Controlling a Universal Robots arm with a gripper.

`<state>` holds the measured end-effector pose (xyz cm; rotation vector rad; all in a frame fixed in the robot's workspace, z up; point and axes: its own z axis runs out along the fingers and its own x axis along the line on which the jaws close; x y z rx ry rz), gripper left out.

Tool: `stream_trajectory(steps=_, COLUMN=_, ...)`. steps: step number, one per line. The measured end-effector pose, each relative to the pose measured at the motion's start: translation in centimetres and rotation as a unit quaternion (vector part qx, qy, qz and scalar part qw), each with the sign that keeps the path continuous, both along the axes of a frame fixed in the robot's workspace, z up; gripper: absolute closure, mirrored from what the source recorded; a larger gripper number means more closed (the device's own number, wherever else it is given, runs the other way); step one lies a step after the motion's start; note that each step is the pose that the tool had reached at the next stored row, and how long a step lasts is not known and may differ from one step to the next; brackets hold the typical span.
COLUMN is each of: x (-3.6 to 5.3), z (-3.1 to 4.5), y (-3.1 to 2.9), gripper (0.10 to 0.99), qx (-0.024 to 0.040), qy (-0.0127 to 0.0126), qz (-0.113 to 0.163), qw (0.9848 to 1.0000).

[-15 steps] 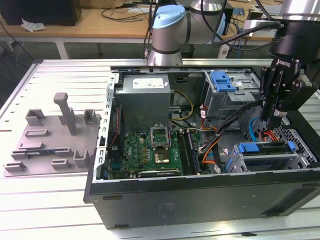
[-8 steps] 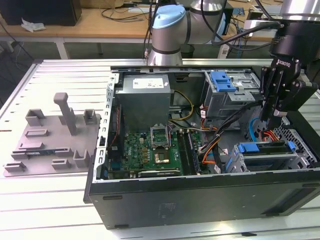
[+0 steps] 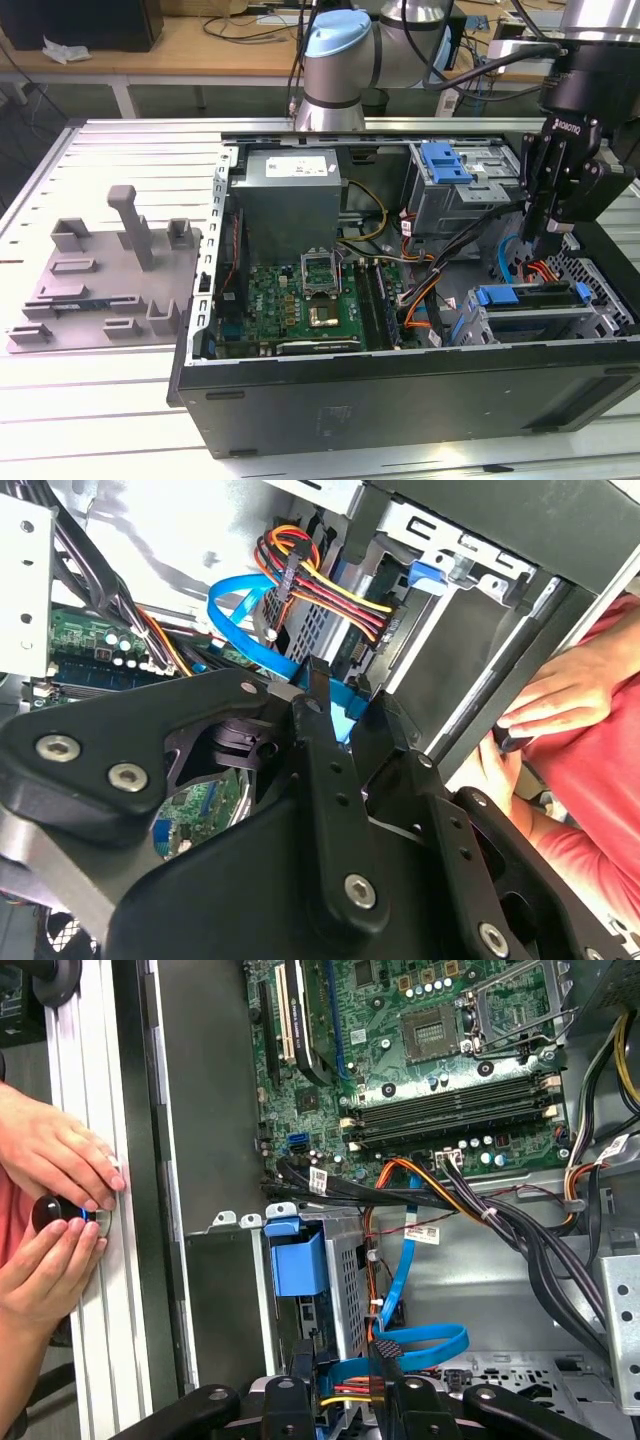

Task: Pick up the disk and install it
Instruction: 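Insert the second disk wire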

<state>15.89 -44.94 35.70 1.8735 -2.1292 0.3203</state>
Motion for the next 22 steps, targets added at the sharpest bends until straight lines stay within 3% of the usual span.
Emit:
stream_trajectory(steps=8, x=-0.23, z=-0.1, y=0.0, gripper=0.741, qx=0.0001, qy=0.0, qz=-0.002, qw=1.0)
stream_trajectory(steps=11, x=-0.31, z=-0.14, y=0.0, gripper=0.925, qx=0.0, qy=0.0, qz=-0.002, qw=1.0)
stream_trajectory(steps=22, x=-0.36, z=-0.17, y=0.0, gripper=0.925, qx=0.0002, qy=0.0, qz=-0.003, qw=1.0)
